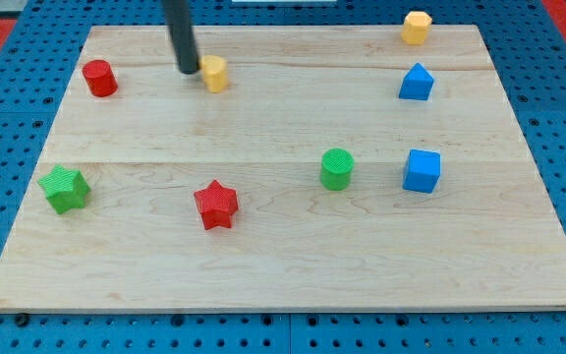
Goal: Push the yellow heart towards top right
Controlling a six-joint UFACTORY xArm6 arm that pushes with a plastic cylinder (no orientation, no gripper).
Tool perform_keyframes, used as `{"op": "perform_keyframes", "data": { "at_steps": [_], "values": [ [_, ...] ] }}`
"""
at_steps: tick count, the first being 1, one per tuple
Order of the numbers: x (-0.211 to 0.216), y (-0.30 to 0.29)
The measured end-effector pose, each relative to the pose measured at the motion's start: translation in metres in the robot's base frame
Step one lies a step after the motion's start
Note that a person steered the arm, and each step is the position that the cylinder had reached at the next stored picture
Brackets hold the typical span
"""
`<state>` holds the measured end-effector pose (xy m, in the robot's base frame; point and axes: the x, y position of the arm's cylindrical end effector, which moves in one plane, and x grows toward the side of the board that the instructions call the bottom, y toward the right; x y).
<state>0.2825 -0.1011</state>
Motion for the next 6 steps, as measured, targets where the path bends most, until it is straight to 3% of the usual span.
{"op": "perform_keyframes", "data": {
  "at_steps": [1,2,3,4,6],
  "values": [
    [-0.002,0.062],
    [0.003,0.048],
    [0.029,-0.001],
    [0.050,0.006],
    [0.002,0.156]
  ]
}}
